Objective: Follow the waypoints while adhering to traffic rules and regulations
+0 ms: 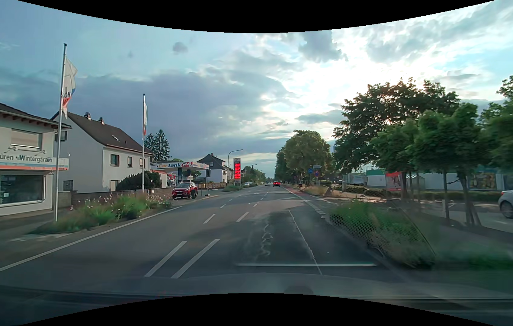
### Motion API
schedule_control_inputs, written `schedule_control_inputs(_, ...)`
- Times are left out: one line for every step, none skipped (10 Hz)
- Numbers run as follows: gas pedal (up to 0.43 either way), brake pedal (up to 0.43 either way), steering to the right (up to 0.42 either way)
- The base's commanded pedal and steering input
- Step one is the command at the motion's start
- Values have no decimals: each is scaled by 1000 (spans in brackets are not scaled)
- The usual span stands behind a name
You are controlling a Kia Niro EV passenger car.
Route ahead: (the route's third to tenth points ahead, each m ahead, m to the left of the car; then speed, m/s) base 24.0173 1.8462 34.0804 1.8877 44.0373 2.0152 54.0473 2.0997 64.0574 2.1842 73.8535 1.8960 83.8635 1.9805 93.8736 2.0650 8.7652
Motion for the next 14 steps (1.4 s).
schedule_control_inputs(220, 0, -2)
schedule_control_inputs(220, 0, -3)
schedule_control_inputs(220, 0, -3)
schedule_control_inputs(220, 0, -3)
schedule_control_inputs(220, 0, -2)
schedule_control_inputs(220, 0, -3)
schedule_control_inputs(220, 0, -3)
schedule_control_inputs(220, 0, -2)
schedule_control_inputs(220, 0, 4)
schedule_control_inputs(220, 0, 8)
schedule_control_inputs(220, 0, 9)
schedule_control_inputs(220, 0, 9)
schedule_control_inputs(220, 0, 9)
schedule_control_inputs(220, 0, 8)
